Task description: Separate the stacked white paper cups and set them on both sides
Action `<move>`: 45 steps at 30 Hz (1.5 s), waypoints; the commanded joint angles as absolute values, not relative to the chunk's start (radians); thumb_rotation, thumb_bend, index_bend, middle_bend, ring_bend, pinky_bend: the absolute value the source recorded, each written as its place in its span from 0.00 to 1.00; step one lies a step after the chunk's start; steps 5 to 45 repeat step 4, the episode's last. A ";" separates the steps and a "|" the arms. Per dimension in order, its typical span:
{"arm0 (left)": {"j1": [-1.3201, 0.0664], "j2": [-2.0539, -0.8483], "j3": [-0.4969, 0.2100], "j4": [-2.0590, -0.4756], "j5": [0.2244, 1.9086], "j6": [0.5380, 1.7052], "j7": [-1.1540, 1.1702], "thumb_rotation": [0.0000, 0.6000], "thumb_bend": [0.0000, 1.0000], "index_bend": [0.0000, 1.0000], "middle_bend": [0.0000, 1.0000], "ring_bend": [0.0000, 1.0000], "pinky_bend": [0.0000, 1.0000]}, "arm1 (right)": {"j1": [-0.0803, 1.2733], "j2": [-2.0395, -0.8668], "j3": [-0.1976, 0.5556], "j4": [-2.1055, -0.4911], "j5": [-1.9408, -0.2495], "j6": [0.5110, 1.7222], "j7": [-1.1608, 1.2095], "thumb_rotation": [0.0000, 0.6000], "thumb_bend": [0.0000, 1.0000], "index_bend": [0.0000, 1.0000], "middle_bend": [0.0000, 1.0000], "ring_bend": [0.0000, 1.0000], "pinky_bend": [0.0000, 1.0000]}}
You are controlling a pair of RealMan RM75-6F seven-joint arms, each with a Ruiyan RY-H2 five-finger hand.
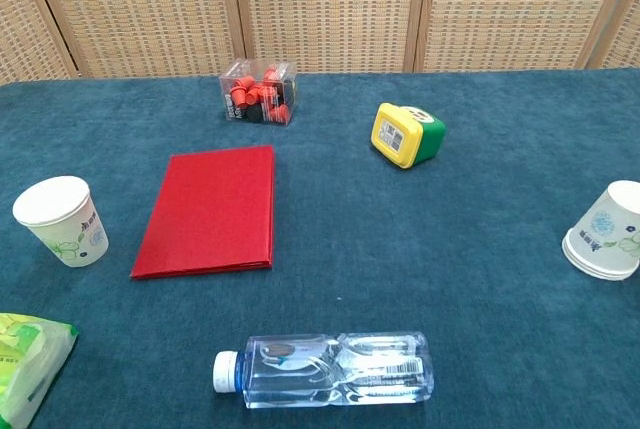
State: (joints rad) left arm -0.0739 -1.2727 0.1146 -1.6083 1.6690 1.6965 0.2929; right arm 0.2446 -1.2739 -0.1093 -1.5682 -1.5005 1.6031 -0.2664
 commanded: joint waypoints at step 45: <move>-0.052 -1.276 0.106 -1.594 1.669 1.706 0.288 1.00 0.31 0.00 0.00 0.00 0.00 | 0.217 -1.294 -0.083 -1.511 -1.493 1.595 -0.224 1.00 0.09 0.15 0.00 0.00 0.07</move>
